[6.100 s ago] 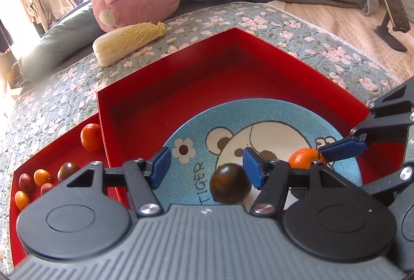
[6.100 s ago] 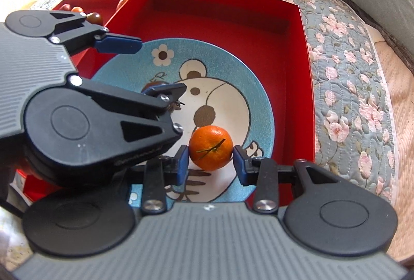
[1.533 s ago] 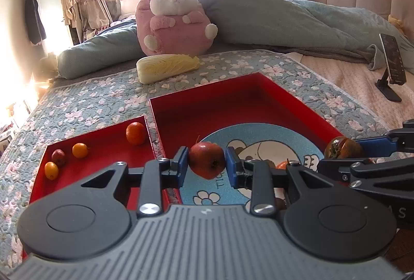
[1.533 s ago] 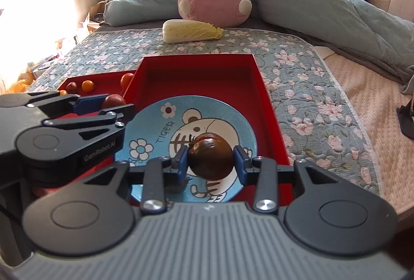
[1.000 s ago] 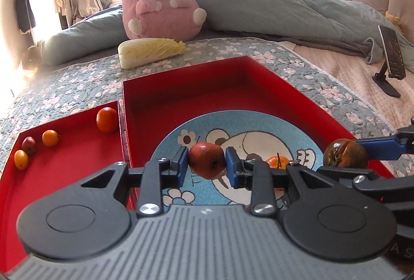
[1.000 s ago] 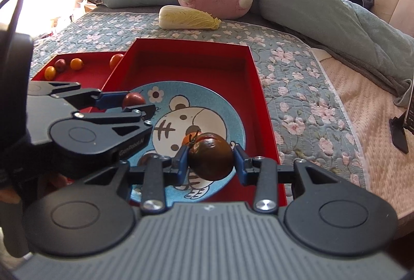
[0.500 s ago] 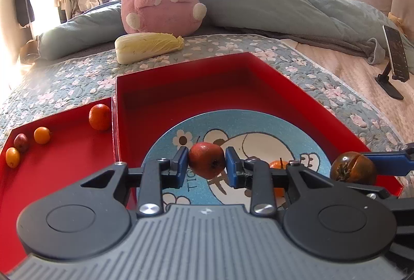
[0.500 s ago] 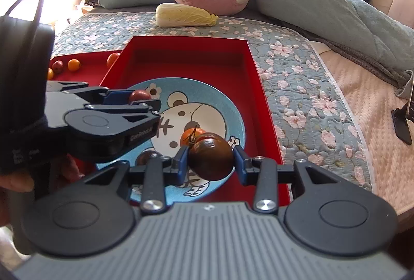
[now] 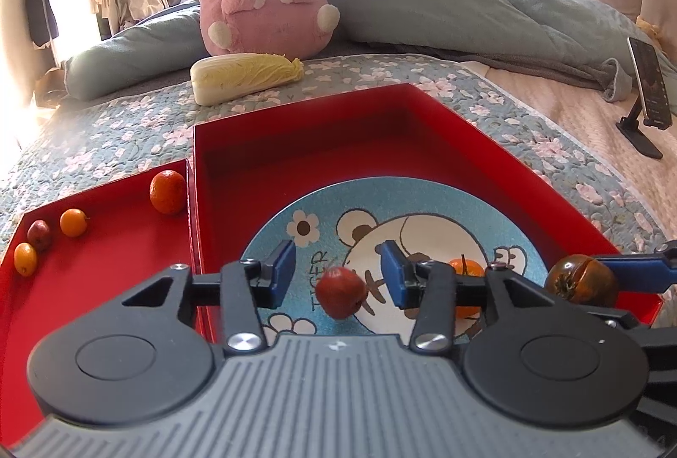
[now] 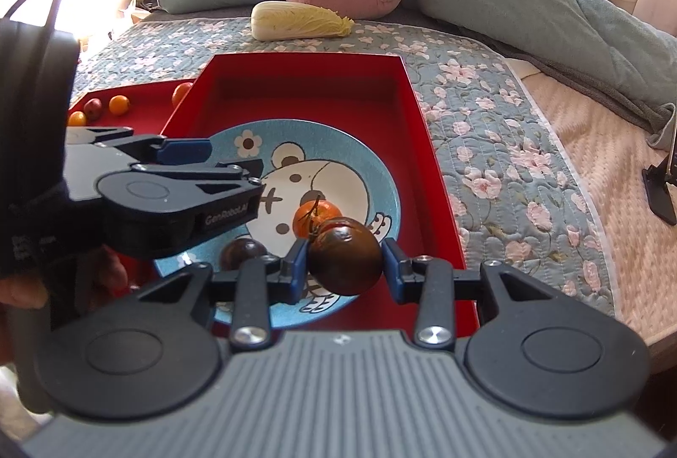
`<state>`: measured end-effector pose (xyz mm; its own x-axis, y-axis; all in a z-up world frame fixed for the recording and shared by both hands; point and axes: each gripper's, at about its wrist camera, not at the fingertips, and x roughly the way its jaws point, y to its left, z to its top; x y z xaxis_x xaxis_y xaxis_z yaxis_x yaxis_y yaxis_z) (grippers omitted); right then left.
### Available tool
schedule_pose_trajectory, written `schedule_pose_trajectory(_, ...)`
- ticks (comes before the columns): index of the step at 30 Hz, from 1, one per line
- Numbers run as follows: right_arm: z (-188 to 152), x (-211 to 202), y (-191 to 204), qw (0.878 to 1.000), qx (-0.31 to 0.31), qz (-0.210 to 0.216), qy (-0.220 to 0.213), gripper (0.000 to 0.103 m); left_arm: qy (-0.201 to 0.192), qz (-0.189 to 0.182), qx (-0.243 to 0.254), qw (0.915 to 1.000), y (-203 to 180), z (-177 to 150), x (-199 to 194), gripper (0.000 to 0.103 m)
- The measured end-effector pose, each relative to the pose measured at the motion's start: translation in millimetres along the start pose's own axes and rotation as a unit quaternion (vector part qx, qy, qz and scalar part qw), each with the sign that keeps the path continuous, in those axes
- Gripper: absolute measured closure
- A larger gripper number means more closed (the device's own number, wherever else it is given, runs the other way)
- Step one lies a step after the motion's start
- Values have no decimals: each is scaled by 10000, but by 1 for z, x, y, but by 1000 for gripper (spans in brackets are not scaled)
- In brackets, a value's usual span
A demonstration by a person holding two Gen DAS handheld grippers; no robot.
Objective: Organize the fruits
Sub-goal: 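Release both fruits onto the plate and move both tools back to the fruit tray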
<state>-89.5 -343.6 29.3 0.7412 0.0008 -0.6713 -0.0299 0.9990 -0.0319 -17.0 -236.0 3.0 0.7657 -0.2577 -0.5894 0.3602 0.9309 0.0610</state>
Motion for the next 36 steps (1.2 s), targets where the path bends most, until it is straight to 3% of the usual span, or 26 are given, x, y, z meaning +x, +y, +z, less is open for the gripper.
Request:
schedule_pose_trajectory(13, -12, 16, -3, 9997, 157, -28, 189, 62, -37, 120, 29, 9999, 18, -7, -10, 47)
schedule_pose_trajectory(28, -4, 32, 11, 9998, -115, -145, 117, 62, -73, 82, 17, 9999, 30, -10, -15, 47)
schedule_pose_trajectory(31, -3, 30, 15, 9997, -142, -213, 20, 51, -106, 45, -8, 9999, 32, -8, -18, 47)
schedule_pose_trajectory(36, 2, 26, 20, 9994, -198, -263, -101, 50, -164, 112, -98, 9998, 39, -6, -26, 46)
